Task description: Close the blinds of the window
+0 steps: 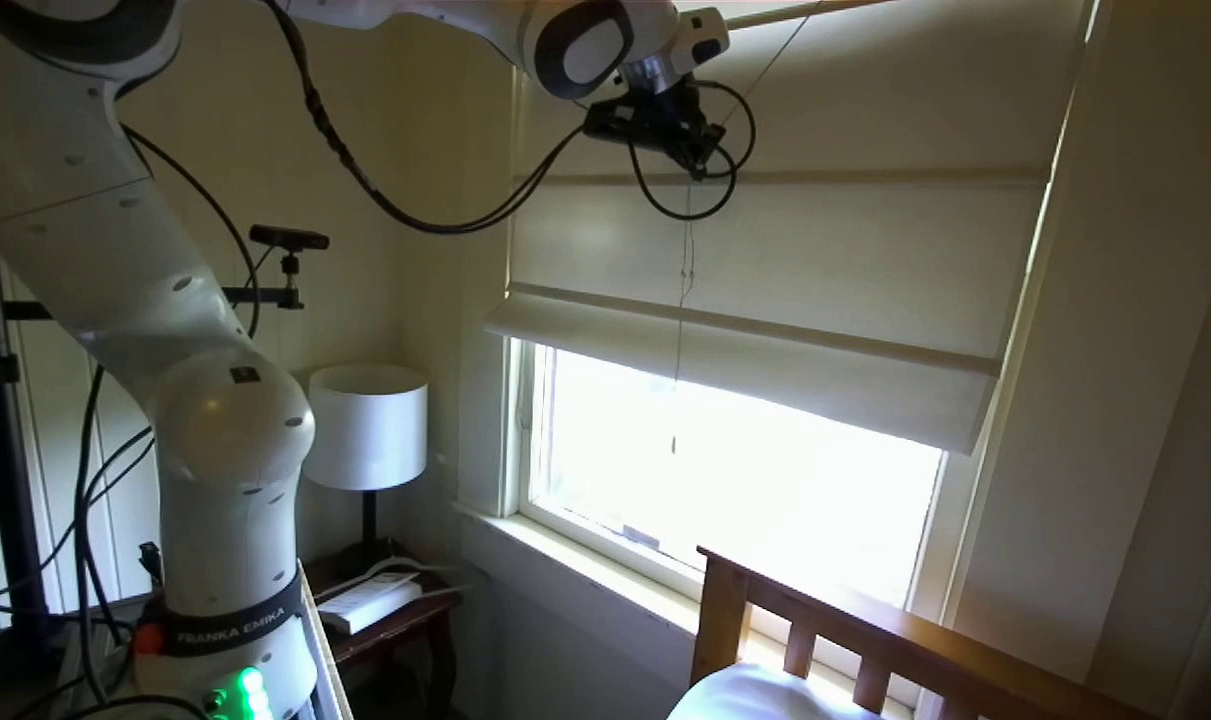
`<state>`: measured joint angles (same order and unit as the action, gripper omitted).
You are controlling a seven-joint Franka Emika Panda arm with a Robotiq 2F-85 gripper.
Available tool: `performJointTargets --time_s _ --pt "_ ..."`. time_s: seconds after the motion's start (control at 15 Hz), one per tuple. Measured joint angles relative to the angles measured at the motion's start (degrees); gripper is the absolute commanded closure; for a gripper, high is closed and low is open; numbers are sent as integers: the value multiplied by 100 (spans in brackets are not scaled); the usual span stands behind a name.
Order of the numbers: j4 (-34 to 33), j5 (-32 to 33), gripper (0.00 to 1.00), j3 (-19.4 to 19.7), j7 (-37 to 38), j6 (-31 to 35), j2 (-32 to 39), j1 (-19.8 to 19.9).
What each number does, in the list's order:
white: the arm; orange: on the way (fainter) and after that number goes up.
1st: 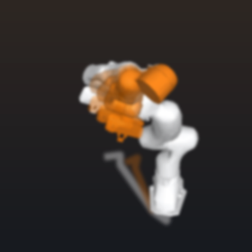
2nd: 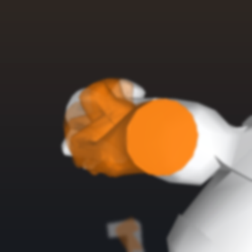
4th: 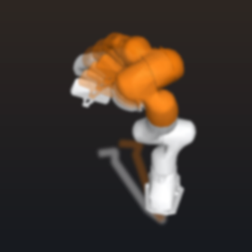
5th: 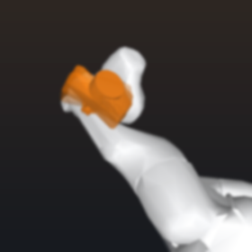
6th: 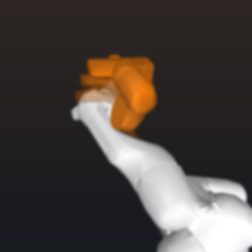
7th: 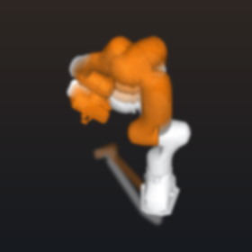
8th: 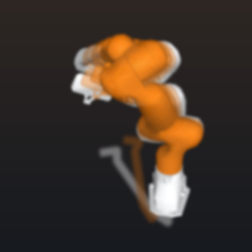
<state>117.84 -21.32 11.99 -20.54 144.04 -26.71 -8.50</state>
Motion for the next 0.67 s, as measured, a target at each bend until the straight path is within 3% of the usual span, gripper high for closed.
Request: performJointTargets --time_s 0.2,0.67 --pt "-9 -19 100 40 -518 203 -283 -257" --pt "-147 117 100 -65 -175 2632 -294 -252"
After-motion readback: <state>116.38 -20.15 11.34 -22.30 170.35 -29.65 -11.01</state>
